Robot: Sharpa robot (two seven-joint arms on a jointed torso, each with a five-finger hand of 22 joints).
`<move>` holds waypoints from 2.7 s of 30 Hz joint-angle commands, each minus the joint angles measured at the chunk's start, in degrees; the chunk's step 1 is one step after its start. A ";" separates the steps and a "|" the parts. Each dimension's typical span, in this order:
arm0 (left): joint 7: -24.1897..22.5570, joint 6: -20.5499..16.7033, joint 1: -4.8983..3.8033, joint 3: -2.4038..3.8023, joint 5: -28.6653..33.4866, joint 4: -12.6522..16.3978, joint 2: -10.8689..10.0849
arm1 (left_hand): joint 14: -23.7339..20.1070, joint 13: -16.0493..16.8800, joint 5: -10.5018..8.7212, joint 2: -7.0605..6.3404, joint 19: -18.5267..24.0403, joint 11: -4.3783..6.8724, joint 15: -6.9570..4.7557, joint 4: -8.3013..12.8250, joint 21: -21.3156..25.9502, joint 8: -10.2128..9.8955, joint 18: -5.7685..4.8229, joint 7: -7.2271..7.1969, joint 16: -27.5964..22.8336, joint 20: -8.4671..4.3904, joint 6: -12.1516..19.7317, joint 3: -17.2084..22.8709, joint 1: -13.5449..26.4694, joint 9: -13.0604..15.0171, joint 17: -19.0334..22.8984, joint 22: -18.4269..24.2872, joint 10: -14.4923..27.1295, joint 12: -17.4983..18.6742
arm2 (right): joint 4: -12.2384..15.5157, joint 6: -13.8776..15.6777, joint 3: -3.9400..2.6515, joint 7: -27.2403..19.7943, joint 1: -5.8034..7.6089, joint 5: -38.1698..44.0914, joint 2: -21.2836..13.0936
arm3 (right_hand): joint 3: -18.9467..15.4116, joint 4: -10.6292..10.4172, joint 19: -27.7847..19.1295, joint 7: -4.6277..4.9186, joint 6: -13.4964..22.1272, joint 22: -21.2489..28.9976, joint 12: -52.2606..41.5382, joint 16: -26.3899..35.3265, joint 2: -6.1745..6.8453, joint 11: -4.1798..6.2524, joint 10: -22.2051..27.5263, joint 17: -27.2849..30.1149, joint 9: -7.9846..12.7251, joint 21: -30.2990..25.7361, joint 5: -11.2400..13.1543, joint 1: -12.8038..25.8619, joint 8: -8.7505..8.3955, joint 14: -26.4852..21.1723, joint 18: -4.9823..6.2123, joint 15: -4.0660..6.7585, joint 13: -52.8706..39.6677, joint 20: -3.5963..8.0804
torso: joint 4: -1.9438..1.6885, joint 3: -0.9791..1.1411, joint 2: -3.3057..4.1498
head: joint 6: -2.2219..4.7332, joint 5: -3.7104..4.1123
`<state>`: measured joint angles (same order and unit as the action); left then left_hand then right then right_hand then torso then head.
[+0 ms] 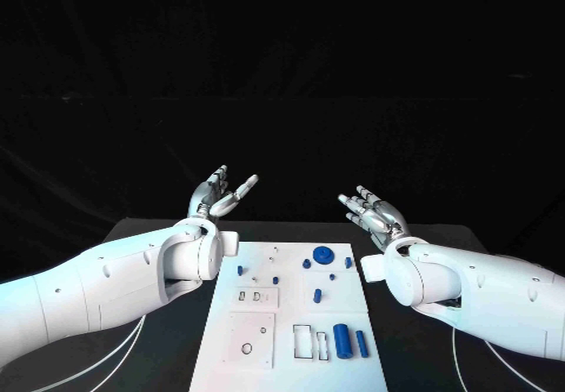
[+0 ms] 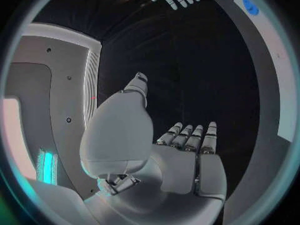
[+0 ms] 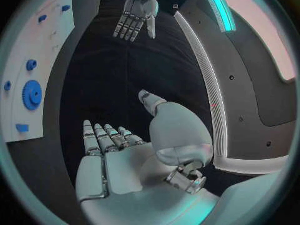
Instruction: Assemble the parts on the task board
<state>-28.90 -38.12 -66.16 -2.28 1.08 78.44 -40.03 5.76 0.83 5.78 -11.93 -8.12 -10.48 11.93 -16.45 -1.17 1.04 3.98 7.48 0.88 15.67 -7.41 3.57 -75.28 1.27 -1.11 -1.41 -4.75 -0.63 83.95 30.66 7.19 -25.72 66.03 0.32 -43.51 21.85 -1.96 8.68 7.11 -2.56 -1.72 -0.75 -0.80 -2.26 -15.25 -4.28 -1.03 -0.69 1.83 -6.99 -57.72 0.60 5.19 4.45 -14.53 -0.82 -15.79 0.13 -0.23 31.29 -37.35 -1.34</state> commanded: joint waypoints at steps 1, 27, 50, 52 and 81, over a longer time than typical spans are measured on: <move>-0.96 3.07 -0.07 0.00 0.33 -0.01 0.19 | 0.38 0.15 0.16 0.32 -0.28 -0.91 0.93 -0.83 -0.43 0.41 1.02 6.29 0.31 1.03 -1.04 0.60 -2.89 0.22 -0.19 -0.13 -0.50 -0.34 | -0.97 -12.03 0.77 2.91 0.86 2.25 0.27 | 2.41 2.23 2.24 10.23 -3.50 -0.67 -1.10 -1.46 -0.29 -0.95 -4.61 -0.95 -0.87 1.21 -1.53 -4.81 1.25 4.33 0.52 -1.19 -0.68 -1.03 | 0.00 -0.01 0.00 | 0.00 -0.01; -1.04 9.69 -0.55 0.04 0.37 4.64 -6.02 | 41.85 2.96 -1.80 8.16 -35.58 -1.72 -1.63 -0.11 -15.48 13.22 6.44 7.29 13.25 0.72 -37.45 7.54 -5.30 7.92 -8.01 -5.46 -46.33 -6.84 | -5.45 -7.50 2.16 1.97 4.42 31.14 -0.23 | 7.48 11.61 27.33 9.60 -36.96 -6.09 -5.23 -12.34 3.54 1.84 -46.64 -6.42 -7.47 13.75 -1.65 -12.30 11.57 42.27 4.39 3.05 -2.92 -0.73 | -0.16 -0.67 2.69 | -1.55 0.14; 1.36 16.50 -2.40 0.46 -3.92 15.56 -13.41 | 47.31 2.96 -1.88 6.00 -40.14 -0.33 -3.29 0.46 -17.60 13.83 6.64 6.05 14.58 -0.58 -40.11 8.63 -8.79 8.19 -10.13 -5.42 -51.28 -5.84 | -6.57 -15.93 1.75 21.66 8.66 75.78 1.18 | 7.61 11.49 45.49 4.22 -50.70 -11.14 -4.47 -23.07 10.76 8.03 -63.10 -15.12 -9.38 25.48 -2.35 -10.37 15.08 67.04 6.11 11.29 -3.27 5.56 | -1.52 -1.66 7.51 | -1.01 1.26; 1.48 16.66 -2.47 0.48 -3.99 16.15 -13.74 | 47.34 2.96 -1.88 5.98 -40.21 -0.32 -3.30 0.45 -17.63 13.83 6.64 6.03 14.57 -0.60 -40.12 8.64 -8.81 8.19 -10.14 -5.43 -51.32 -5.83 | -5.99 -15.82 1.73 22.68 8.77 78.49 1.25 | 7.51 11.36 46.63 3.93 -51.08 -11.63 -4.42 -24.20 11.03 8.34 -63.88 -16.19 -9.58 26.36 -2.39 -10.32 15.13 68.60 6.11 11.77 -3.36 6.08 | -1.59 -1.75 7.85 | -0.90 1.34; 2.63 17.72 -3.73 0.72 -4.08 20.31 -15.96 | 46.90 2.89 -1.97 5.66 -40.73 -0.33 -3.23 0.09 -17.91 13.63 6.58 5.89 14.07 -0.75 -39.92 8.42 -8.58 8.11 -10.20 -5.44 -51.22 -5.29 | -5.30 -19.27 1.83 26.88 8.72 91.97 4.96 | 5.92 8.55 62.88 3.65 -48.86 -44.94 -7.02 -73.93 13.47 8.67 -58.17 -62.50 -13.30 59.19 -4.02 -10.69 15.26 80.49 3.06 12.99 -9.90 8.68 | -2.54 -2.34 10.25 | -0.62 1.72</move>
<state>-26.25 -21.69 -69.72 -1.62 -2.70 98.54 -55.94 52.74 3.77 3.99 -6.03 -48.43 -10.75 8.70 -15.96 -18.69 14.66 9.74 12.07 15.30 14.85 -47.02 11.95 -83.45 9.38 -11.25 -6.86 -55.62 -6.13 78.61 13.99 9.00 0.29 74.82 89.87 -38.71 27.83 6.86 71.74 10.73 -51.68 -46.48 -7.56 -74.47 11.03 -6.69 -62.86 -63.24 -13.92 60.88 -10.99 -68.17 15.72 83.92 7.94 -1.14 -10.66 -6.98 -2.35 -2.53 41.42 -38.07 0.35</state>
